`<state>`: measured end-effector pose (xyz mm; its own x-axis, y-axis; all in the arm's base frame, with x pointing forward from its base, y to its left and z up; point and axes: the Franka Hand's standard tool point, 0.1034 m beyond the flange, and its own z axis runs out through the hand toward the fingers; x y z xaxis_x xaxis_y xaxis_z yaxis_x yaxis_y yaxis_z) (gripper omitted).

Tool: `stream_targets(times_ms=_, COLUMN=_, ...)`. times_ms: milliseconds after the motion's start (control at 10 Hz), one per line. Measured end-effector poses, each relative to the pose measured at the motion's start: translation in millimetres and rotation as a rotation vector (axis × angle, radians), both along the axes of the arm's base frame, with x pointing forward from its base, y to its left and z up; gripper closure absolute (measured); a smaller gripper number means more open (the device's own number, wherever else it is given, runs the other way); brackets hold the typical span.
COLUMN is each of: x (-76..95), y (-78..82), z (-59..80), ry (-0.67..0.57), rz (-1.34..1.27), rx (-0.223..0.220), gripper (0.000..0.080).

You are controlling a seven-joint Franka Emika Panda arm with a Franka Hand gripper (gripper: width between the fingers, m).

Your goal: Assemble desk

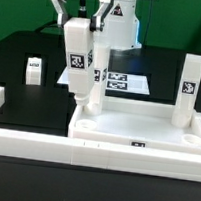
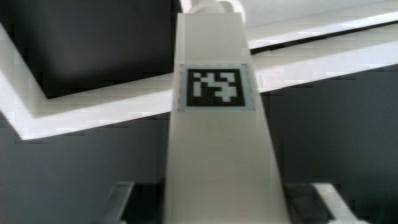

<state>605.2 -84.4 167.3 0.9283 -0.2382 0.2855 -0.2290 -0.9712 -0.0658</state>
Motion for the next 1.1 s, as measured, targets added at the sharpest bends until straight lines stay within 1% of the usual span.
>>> stream_targets(times_ms=300, x=-0.3, y=1.1, z=-0.9, ry=0.002, rz=0.0, rx=0.001, gripper=0.0511)
stream_targets(times_ms=400, x=2.9, y=13.6, z=2.0, ry=0.0, rz=0.015, rx=-0.003, gripper=0.0511)
stream_targets(times_ms=500, x=6.3, y=35.0, z=3.8, ry=-0.003, rz=0.026, rx=-0.001, gripper=0.0511)
stream_targets(times_ms=600, x=7.7, y=58.4, z=3.6, ry=-0.001, rz=-0.008, rx=0.011, gripper=0.0511)
stream_targets(times_ms=700, x=8.1, y=74.9, z=2.1, ry=-0.002, rz=-0.024, rx=0.02, gripper=0.0511)
stream_targets(times_ms=800, x=8.3, y=78.7, z=0.7, ry=-0.004, rz=-0.023, rx=0.021, gripper=0.0511)
stream_targets(times_ms=900, x=8.3, y=76.2, z=0.7, ry=-0.004, rz=-0.024, rx=0.02, gripper=0.0511)
stream_targets(times_ms=1100, x=9.8, y=76.5, z=0.4, ry=-0.024, rz=-0.023, rx=0.013, gripper=0.0511)
